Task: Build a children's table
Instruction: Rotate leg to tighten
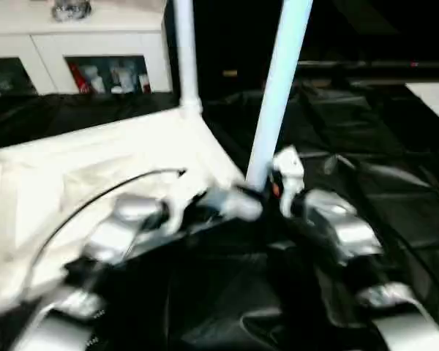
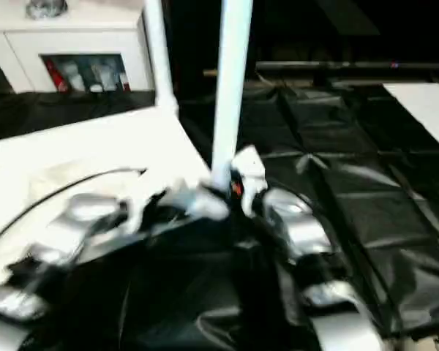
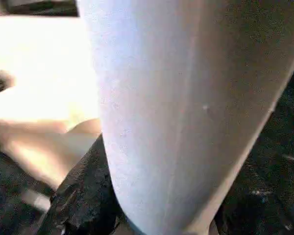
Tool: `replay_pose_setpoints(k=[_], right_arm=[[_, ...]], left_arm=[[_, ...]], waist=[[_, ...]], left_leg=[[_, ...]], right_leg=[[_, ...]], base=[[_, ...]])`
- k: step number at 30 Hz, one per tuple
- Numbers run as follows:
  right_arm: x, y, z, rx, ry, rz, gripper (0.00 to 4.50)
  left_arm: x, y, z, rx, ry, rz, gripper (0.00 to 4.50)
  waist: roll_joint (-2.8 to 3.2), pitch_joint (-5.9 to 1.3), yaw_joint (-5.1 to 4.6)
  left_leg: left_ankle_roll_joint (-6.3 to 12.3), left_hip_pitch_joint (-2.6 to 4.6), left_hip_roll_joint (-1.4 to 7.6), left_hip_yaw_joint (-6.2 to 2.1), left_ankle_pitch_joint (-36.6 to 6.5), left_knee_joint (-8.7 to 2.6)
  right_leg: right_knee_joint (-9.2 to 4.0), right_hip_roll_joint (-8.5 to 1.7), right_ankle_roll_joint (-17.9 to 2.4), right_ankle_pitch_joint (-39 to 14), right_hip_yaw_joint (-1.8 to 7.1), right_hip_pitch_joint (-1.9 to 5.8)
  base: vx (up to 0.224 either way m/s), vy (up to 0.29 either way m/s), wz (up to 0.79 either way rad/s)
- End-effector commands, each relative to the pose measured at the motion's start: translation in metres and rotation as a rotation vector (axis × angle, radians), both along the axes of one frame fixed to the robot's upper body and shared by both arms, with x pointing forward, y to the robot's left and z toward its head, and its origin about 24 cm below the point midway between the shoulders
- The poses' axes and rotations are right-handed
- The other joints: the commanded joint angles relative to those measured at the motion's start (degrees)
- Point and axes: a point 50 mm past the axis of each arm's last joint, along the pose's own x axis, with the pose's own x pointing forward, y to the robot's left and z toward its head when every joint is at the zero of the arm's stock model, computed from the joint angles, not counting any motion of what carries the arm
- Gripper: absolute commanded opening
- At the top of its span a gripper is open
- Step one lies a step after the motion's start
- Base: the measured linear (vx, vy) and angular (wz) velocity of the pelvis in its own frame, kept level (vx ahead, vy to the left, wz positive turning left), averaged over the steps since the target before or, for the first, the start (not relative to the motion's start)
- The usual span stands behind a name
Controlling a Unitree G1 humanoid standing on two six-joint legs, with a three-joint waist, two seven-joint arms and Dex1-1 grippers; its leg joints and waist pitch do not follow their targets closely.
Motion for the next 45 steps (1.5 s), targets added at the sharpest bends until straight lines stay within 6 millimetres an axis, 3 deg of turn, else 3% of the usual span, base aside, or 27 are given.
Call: replay_pose_setpoints(k=[1,5,8,11,15,18,24,31,32,33,34,36,37,40,45], right_arm=[[-0.008,0.019,-0.025,0.035,0.149,-0.053,2.02],[-0.002,0.037,-0.025,0.019,0.165,-0.175,2.02],[-0.001,0.051,-0.018,0.058,0.132,-0.109,2.02],[-0.002,0.052,-0.013,0.098,0.122,-0.057,2.71],[-0.003,0.045,-0.008,0.099,0.101,0.014,2.93],[-0.007,0.037,-0.006,0.073,0.080,0.119,3.17],[-0.015,0.014,-0.004,-0.012,0.067,0.285,3.70],[-0.022,-0.006,-0.005,-0.129,0.060,0.398,4.31],[-0.023,-0.008,-0.004,-0.134,0.059,0.411,4.31],[-0.024,-0.010,-0.004,-0.138,0.058,0.420,3.94],[-0.024,-0.012,-0.003,-0.139,0.059,0.427,3.95],[-0.024,-0.012,-0.003,-0.139,0.059,0.430,3.89],[-0.025,-0.013,-0.003,-0.138,0.063,0.437,3.52],[-0.026,-0.014,-0.002,-0.134,0.062,0.451,3.44],[-0.027,-0.015,-0.001,-0.128,0.060,0.460,2.95]], left_arm=[[0.021,-0.004,0.021,-0.061,-0.097,0.177,0.00],[0.031,-0.017,0.026,-0.064,-0.127,0.248,0.00],[0.030,-0.025,0.028,-0.070,-0.137,0.201,0.00],[0.024,-0.023,0.028,-0.079,-0.143,0.134,0.00],[0.017,-0.014,0.024,-0.077,-0.129,0.066,0.00],[0.010,-0.007,0.020,-0.074,-0.116,-0.003,0.00],[-0.004,0.004,0.020,-0.089,-0.078,-0.137,0.00],[-0.018,0.015,0.018,-0.079,-0.030,-0.253,0.00],[-0.019,0.016,0.018,-0.080,-0.024,-0.265,0.00],[-0.021,0.018,0.018,-0.080,-0.013,-0.280,0.00],[-0.023,0.021,0.017,-0.072,-0.002,-0.294,0.00],[-0.023,0.021,0.017,-0.070,-0.001,-0.297,0.00],[-0.024,0.023,0.017,-0.072,0.006,-0.298,0.00],[-0.026,0.025,0.016,-0.066,0.011,-0.304,0.00],[-0.027,0.026,0.016,-0.064,0.015,-0.307,0.00]], waist=[[0.07,-4.00,-0.05],[0.13,-4.27,-0.18],[0.13,-4.27,-0.06],[0.16,-4.17,-0.08],[-0.11,-4.13,-0.63],[-0.06,-4.06,-0.83],[0.01,-3.91,-0.61],[0.15,-3.87,0.31],[0.16,-3.87,0.55],[0.08,-3.89,0.60],[0.01,-3.90,0.60],[0.10,-3.81,0.61],[0.10,-3.76,0.66],[-0.01,-3.82,0.70],[-0.05,-3.94,0.75]], left_leg=[[0.78,1.29,4.39,-2.32,-8.7,-4.45],[0.90,1.42,4.25,-2.33,-7.7,-4.31],[1.91,1.20,4.34,-2.33,-7.6,-4.27],[2.25,1.30,4.41,-2.31,-8.3,-4.36],[2.87,0.90,4.42,-2.51,-8.6,-4.46],[3.65,1.02,4.48,-2.34,-8.1,-4.30],[3.45,1.21,4.70,-2.31,-8.8,-4.44],[2.33,1.50,4.82,-2.17,-9.8,-4.45],[2.15,1.56,4.87,-2.09,-9.7,-4.43],[2.17,1.49,4.85,-2.11,-9.6,-4.45],[2.27,1.26,4.85,-2.22,-9.1,-4.52],[2.11,1.56,4.85,-2.17,-10.0,-4.56],[1.84,1.64,4.83,-2.13,-10.6,-4.54],[1.63,1.45,4.80,-2.21,-10.3,-4.56],[2.22,1.33,4.81,-2.23,-8.9,-4.47]], right_leg=[[-4.20,-5.56,-14.1,-10.4,3.04,2.42],[-3.98,-5.55,-14.6,-7.9,2.93,2.44],[-3.87,-5.65,-14.8,-6.1,2.85,2.74],[-3.96,-5.59,-14.9,-6.7,2.83,2.67],[-3.83,-5.74,-14.7,-7.1,2.84,3.03],[-3.97,-5.66,-15.2,-7.3,2.88,2.80],[-3.90,-5.48,-15.6,-8.2,2.81,2.64],[-3.98,-5.51,-15.3,-10.2,2.89,2.34],[-3.97,-5.50,-15.2,-10.0,2.97,2.25],[-3.97,-5.53,-15.2,-9.7,2.96,2.33],[-3.73,-5.52,-15.0,-9.2,2.91,2.54],[-3.97,-5.38,-14.9,-10.4,2.87,2.21],[-4.10,-5.48,-14.9,-11.3,2.96,2.15],[-4.02,-5.50,-14.6,-11.4,2.96,2.31],[-3.80,-5.50,-14.8,-9.4,2.90,2.42]], base=[[0.000,0.000,0.00],[0.000,0.000,0.00],[0.000,0.000,0.00],[0.000,0.000,0.00],[0.000,0.000,0.00],[0.000,0.000,0.00],[0.000,0.000,0.00],[0.000,0.000,0.00],[0.000,0.000,0.00],[0.000,0.000,0.00],[0.000,0.000,0.00],[0.000,0.000,0.00],[0.000,0.000,0.00],[0.000,0.000,0.00],[0.000,0.000,0.00]])
